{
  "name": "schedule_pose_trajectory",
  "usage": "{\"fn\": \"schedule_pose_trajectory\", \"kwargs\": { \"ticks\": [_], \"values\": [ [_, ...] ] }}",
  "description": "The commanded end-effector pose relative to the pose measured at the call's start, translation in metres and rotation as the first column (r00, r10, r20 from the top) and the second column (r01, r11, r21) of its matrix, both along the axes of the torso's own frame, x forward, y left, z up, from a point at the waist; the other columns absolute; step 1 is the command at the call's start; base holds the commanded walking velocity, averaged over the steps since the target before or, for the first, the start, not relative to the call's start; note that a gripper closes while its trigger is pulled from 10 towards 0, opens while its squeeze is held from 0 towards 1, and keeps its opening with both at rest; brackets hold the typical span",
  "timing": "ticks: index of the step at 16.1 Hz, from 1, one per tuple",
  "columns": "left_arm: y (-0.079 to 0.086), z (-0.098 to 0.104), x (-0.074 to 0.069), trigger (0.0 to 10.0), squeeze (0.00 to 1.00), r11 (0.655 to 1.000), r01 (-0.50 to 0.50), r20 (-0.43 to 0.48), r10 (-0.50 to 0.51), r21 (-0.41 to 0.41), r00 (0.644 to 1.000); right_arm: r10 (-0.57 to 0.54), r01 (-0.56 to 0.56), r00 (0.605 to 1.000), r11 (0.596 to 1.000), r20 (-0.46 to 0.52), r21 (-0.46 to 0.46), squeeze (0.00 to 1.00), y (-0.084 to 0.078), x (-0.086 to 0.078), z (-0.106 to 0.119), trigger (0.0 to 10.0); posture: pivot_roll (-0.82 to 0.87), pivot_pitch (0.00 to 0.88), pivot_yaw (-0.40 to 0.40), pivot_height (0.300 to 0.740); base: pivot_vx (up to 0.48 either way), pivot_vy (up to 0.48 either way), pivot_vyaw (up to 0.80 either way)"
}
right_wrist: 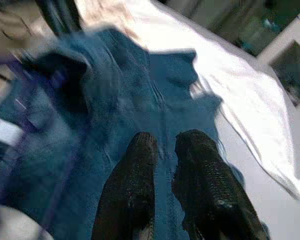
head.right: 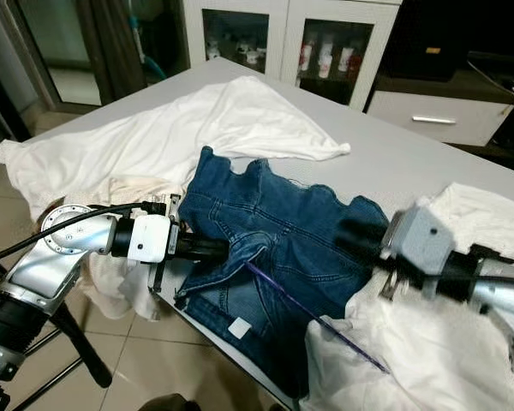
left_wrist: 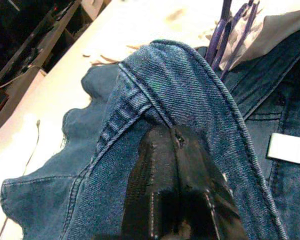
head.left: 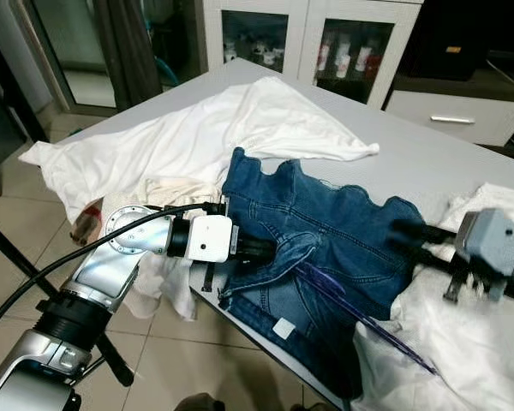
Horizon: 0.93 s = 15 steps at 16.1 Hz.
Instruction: Hang hanger
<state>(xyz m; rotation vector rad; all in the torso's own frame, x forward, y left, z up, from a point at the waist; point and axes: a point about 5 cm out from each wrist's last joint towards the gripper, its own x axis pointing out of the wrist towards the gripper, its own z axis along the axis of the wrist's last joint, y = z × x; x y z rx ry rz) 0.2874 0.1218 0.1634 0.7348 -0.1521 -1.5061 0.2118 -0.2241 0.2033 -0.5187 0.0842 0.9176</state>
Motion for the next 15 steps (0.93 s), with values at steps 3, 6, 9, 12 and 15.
{"fn": "schedule_pose_trajectory", "kwargs": {
  "ticks": [3, 6, 9, 12, 15],
  "values": [
    [-0.002, 0.0, 0.0, 0.0, 0.0, 1.0, 0.011, 0.007, -0.011, 0.014, 1.0, 0.101, -0.097, 0.994, 0.99, -0.042, 0.098, 0.0, 0.016, -0.009, 0.005, 10.0, -0.04, 0.053, -0.003, 0.74, 0.0, 0.0, 0.0],
    [-0.001, -0.001, 0.0, 0.0, 0.0, 1.0, 0.004, 0.006, -0.004, 0.013, 1.0, 0.135, -0.128, 0.986, 0.989, -0.102, 0.07, 0.0, 0.018, -0.014, -0.004, 10.0, -0.04, 0.053, -0.009, 0.74, 0.0, 0.0, 0.0],
    [-0.002, -0.002, -0.001, 0.0, 0.0, 1.0, 0.001, 0.004, -0.001, 0.008, 1.0, 0.107, -0.099, 0.984, 0.993, -0.139, 0.062, 0.0, 0.014, -0.014, -0.012, 10.0, -0.04, 0.057, -0.015, 0.74, 0.0, 0.0, 0.0],
    [-0.001, -0.003, -0.001, 0.0, 0.0, 1.0, 0.001, 0.0, -0.001, 0.009, 1.0, -0.089, 0.092, 0.994, 0.995, -0.069, 0.035, 0.0, -0.007, 0.005, -0.014, 10.0, -0.04, 0.057, -0.013, 0.74, 0.0, 0.0, 0.0],
    [-0.003, -0.003, -0.001, 0.0, 0.0, 1.0, 0.007, 0.001, -0.007, 0.009, 1.0, -0.206, 0.203, 0.974, 0.978, -0.094, -0.037, 0.0, -0.037, 0.005, -0.016, 10.0, -0.05, 0.059, -0.004, 0.74, 0.0, 0.0, 0.0]
  ]
}}
